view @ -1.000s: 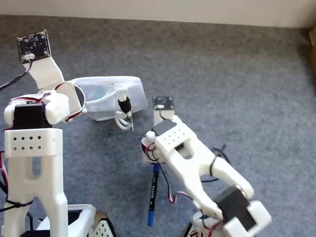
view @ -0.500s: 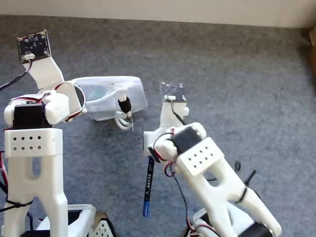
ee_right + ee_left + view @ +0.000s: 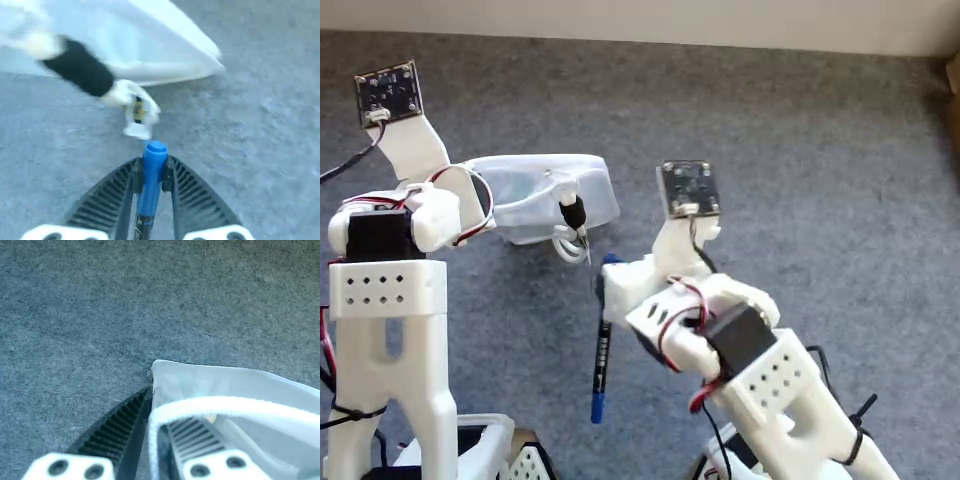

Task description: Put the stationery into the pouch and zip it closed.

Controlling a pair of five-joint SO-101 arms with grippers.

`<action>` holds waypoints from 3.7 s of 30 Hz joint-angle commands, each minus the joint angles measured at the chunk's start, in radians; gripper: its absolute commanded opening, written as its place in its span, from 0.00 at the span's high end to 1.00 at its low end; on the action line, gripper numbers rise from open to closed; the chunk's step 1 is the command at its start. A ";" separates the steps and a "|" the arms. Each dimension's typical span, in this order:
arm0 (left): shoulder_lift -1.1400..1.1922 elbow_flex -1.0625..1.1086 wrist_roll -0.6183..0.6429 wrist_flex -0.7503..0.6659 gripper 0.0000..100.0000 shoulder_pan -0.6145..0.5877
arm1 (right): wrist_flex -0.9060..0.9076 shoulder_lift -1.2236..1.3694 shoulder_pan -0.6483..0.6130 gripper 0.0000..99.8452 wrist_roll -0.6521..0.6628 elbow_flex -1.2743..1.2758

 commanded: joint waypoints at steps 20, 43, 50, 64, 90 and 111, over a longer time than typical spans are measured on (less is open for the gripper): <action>0.045 0.065 -0.002 -0.037 0.99 -0.044 | -0.846 -0.214 -0.124 0.99 0.575 -0.048; 0.045 0.064 -0.002 -0.040 0.99 -0.044 | -1.406 -0.209 -0.120 0.99 0.631 0.074; 0.044 0.064 -0.002 -0.038 0.99 -0.044 | -1.408 -0.179 -0.120 0.99 0.752 0.084; 0.044 0.064 -0.002 -0.035 0.99 -0.044 | -1.409 -0.041 -0.125 0.99 0.804 0.110; 0.042 0.064 -0.002 -0.034 0.99 -0.044 | -1.013 -0.004 -0.127 0.99 1.065 0.117; 0.042 0.064 -0.002 -0.034 0.99 -0.044 | -1.012 -0.013 -0.128 0.85 0.908 0.122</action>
